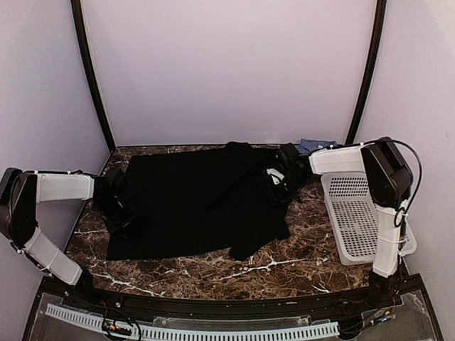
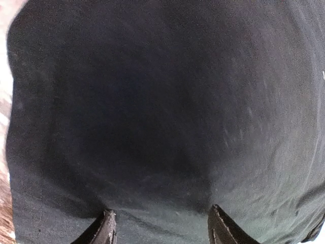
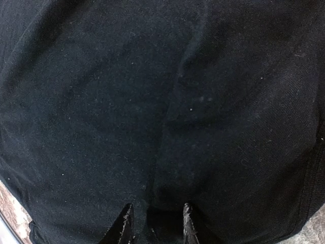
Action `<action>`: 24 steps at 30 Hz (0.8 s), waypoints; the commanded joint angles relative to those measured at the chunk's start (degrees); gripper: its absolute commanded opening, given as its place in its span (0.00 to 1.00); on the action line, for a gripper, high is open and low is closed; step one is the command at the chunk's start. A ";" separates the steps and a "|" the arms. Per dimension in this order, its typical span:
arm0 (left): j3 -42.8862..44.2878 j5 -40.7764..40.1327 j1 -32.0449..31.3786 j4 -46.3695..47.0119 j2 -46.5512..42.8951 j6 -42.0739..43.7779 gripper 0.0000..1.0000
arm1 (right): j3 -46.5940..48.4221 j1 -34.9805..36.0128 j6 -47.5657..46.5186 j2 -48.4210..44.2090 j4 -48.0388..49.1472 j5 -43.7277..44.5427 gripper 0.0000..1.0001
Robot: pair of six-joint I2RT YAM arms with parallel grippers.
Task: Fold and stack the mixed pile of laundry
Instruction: Flatten out the crumpled T-shirt at the center of the board.
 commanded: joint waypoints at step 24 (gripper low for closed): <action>1.83 -5.81 11.43 -8.30 -3.65 6.02 0.59 | -4.61 -6.36 -0.72 -2.10 -4.79 6.18 0.28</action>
